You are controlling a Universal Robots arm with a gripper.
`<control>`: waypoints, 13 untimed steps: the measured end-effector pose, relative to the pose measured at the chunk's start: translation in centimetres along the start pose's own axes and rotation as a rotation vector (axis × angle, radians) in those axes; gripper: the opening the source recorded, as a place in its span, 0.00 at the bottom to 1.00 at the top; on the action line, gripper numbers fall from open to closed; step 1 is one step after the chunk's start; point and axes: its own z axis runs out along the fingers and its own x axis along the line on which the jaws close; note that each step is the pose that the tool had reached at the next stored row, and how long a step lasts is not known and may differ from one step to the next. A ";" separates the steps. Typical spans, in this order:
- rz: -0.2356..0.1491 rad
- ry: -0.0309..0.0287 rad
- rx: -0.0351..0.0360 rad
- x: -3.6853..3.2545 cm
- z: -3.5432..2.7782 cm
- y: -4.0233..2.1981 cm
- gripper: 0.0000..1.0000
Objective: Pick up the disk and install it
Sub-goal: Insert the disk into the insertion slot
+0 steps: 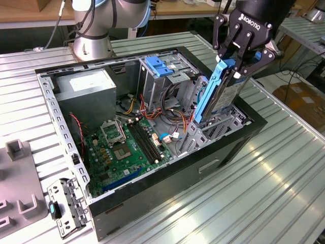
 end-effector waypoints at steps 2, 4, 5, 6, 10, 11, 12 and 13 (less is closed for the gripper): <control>0.000 -0.0001 0.0000 0.03 0.16 0.00 0.37; 0.000 0.0003 -0.0001 0.04 0.25 0.00 0.37; 0.000 0.0004 -0.0001 0.04 0.27 0.00 0.37; 0.000 0.0003 -0.0001 0.05 0.30 0.00 0.37; 0.000 -0.0002 0.0000 0.16 0.44 0.00 0.37; 0.000 -0.0013 0.0003 0.25 0.54 -0.01 0.37; 0.000 -0.0001 0.0000 0.32 0.50 -0.01 0.37; 0.000 -0.0001 0.0000 0.32 0.51 -0.01 0.37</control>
